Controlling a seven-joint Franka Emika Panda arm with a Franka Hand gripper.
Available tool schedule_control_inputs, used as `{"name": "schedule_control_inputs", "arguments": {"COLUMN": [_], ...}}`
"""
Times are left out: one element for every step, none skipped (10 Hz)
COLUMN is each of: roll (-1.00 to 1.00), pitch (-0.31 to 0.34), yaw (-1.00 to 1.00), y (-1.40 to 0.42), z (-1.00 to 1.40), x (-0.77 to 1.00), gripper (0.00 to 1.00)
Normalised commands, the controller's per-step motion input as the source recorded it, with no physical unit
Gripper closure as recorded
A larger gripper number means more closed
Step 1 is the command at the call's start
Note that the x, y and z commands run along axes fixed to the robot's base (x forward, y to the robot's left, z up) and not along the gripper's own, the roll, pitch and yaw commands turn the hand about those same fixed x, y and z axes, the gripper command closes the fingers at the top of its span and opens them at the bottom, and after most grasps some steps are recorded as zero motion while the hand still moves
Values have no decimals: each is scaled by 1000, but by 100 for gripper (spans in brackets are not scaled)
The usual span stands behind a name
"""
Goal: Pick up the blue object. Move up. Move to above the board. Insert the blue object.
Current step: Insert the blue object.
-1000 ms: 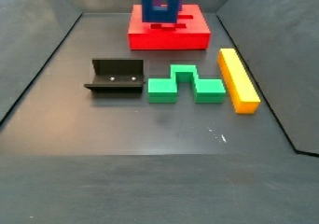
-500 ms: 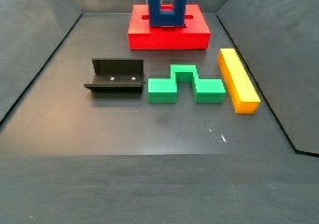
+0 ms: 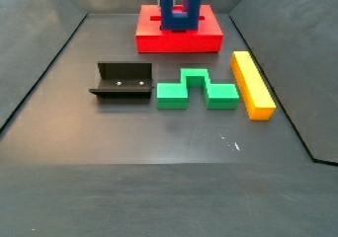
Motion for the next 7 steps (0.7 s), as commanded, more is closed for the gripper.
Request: {"name": "schedule_control_inputs", "arguments": {"roll": [3,0,13,33,14,63,84], "pitch": [0,0,0,0,-14,-36,-11], "yaw": [0,0,0,0,0,0,0], "y": [-137,-146,-103,0,0,-14,0], "z": [-111,-111,-157,-206,-286,-451,-526], "x": [80,89,66,26,40,37,91], "gripper": [100,100,100,100,100,100,100]}}
